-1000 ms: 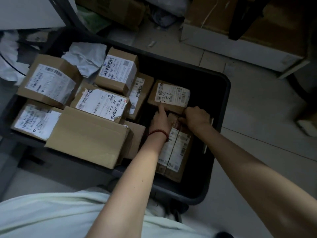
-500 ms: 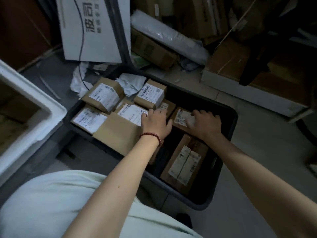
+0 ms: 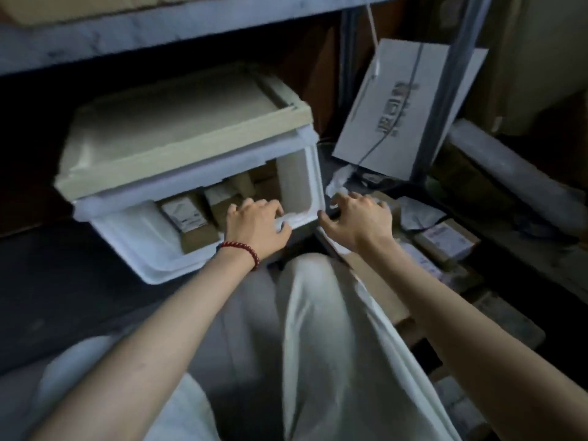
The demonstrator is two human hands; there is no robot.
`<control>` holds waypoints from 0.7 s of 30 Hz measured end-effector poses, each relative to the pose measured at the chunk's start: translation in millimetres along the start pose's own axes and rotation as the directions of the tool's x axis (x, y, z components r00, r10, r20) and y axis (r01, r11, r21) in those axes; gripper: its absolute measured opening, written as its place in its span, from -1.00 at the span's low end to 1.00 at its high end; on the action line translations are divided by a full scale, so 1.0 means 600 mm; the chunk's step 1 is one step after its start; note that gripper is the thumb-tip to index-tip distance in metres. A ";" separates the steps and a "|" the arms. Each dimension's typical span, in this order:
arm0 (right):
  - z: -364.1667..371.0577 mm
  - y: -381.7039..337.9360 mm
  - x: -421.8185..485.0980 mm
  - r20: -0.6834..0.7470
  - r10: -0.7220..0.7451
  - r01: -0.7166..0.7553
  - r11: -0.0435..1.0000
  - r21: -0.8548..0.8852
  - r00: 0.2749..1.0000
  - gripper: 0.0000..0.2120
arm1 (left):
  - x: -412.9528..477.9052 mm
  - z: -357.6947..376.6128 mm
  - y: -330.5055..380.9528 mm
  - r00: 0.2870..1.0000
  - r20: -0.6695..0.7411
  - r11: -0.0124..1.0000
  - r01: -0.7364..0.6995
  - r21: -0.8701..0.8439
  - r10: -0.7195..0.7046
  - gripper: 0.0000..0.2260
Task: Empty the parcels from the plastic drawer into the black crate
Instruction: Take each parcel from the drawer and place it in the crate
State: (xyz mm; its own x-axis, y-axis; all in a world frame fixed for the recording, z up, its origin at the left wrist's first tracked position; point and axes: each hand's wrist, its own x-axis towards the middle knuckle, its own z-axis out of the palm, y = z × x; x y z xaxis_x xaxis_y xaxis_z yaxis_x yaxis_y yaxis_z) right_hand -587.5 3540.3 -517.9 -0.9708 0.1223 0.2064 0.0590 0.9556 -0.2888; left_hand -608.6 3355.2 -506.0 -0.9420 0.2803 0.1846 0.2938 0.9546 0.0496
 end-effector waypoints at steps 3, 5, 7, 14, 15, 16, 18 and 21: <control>0.020 -0.109 0.009 0.039 -0.159 0.156 0.985 0.071 0.986 -0.55 | -0.067 -0.026 -0.108 0.978 0.011 0.976 0.211 -0.046 -0.210 -0.75; 0.042 -0.172 0.009 0.089 -0.233 0.223 0.969 0.110 0.968 -0.54 | -0.113 -0.030 -0.169 0.944 0.028 0.940 0.330 -0.087 -0.329 -0.81; 0.071 -0.214 0.002 0.144 -0.263 0.239 0.957 0.162 0.954 -0.53 | -0.151 -0.021 -0.218 0.898 0.079 0.881 0.441 -0.170 -0.434 -0.84; 0.161 -0.264 -0.027 0.247 -0.372 0.353 0.928 0.116 0.895 -0.60 | -0.149 0.038 -0.270 0.860 0.172 0.813 0.510 -0.280 -0.480 -0.68; 0.162 -0.269 -0.016 0.221 -0.378 0.361 0.925 0.116 0.899 -0.59 | -0.142 0.042 -0.277 0.866 0.168 0.832 0.500 -0.239 -0.471 -0.68; 0.163 -0.272 -0.002 0.218 -0.362 0.342 0.931 0.126 0.906 -0.57 | -0.135 0.046 -0.285 0.867 0.166 0.838 0.497 -0.224 -0.470 -0.67; 0.167 -0.270 0.033 0.270 -0.284 0.256 0.958 0.132 0.920 -0.49 | -0.117 0.056 -0.298 0.864 0.148 0.824 0.503 -0.262 -0.480 -0.65; 0.188 -0.258 0.089 0.362 -0.172 0.124 0.981 0.151 0.916 -0.38 | -0.077 0.084 -0.308 0.866 0.109 0.804 0.495 -0.330 -0.489 -0.60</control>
State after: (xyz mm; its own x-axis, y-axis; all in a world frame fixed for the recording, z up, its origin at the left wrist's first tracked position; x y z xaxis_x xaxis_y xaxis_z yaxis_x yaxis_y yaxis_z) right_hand -674.7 3368.7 -567.6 -0.9837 -0.1494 -0.0996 -0.0981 0.9118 -0.3987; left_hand -627.7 3171.3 -573.3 -0.9767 -0.2129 0.0284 -0.1770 0.8726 0.4552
